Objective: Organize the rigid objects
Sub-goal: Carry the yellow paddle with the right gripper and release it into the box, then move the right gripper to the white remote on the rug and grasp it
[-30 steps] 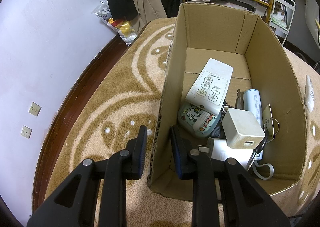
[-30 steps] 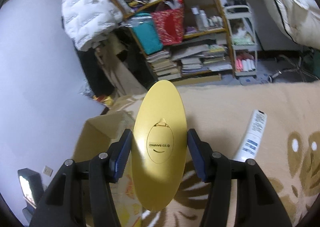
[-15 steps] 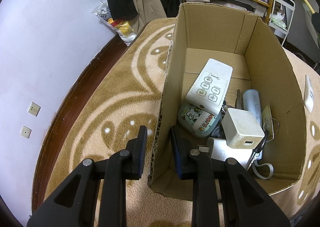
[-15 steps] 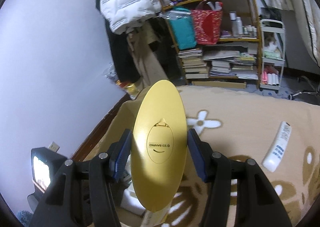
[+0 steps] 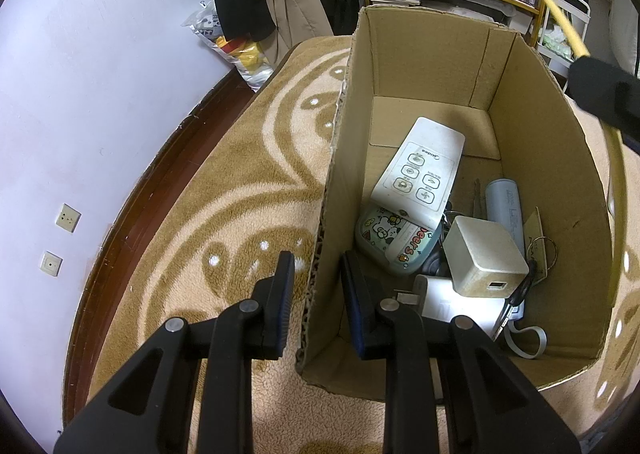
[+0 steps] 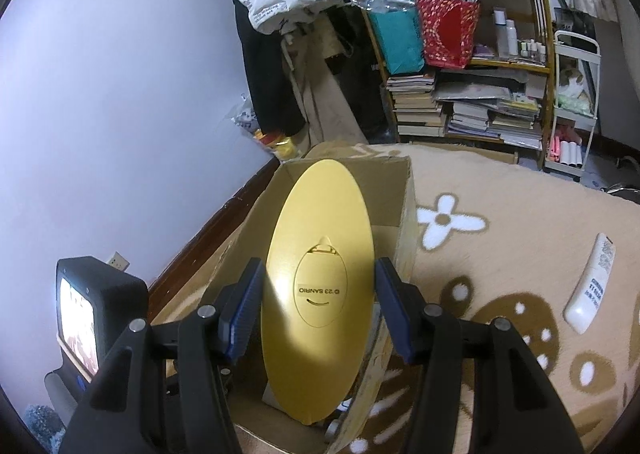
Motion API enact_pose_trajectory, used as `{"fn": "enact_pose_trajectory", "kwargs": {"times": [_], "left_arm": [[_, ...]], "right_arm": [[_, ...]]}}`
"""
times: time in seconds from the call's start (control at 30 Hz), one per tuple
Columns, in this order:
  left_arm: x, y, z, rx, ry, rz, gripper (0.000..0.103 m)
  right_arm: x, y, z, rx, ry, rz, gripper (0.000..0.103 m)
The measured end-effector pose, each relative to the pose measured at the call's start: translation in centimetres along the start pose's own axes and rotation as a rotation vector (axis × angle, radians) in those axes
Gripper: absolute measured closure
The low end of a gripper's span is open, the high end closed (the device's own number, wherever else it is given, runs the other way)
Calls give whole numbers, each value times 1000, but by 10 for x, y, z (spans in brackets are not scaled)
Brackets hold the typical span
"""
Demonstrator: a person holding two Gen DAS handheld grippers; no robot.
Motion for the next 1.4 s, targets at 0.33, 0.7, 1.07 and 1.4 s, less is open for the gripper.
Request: {"fn": "enact_pose_trajectory", "kwargs": {"times": [0.33,0.7,1.07,1.4], "left_arm": [[0,0,0,-1,-1,1,79],[0,1,-1,-3,-4,1,79],[0,1,0,-2,-3,1,79],[0,1,0,-3,-3,0,79]], "right_arm": [[-5,10,-9,6,26,27,43],[5,-3,-15,-9,30,-21,23],[25,-21,-63,-151,120,-110,0],[46,-31,-149,-343,162,-162,0]]}}
Point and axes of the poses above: each gripper's, at about its wrist camera, not at the fingertips, and y roughly the way its jaws point, z to its left, x to its top, the point moved 5 cm from there along y, roughly the way its jaws point, and after that the axes turned 6 degrees about y, right-handed, at the moved point
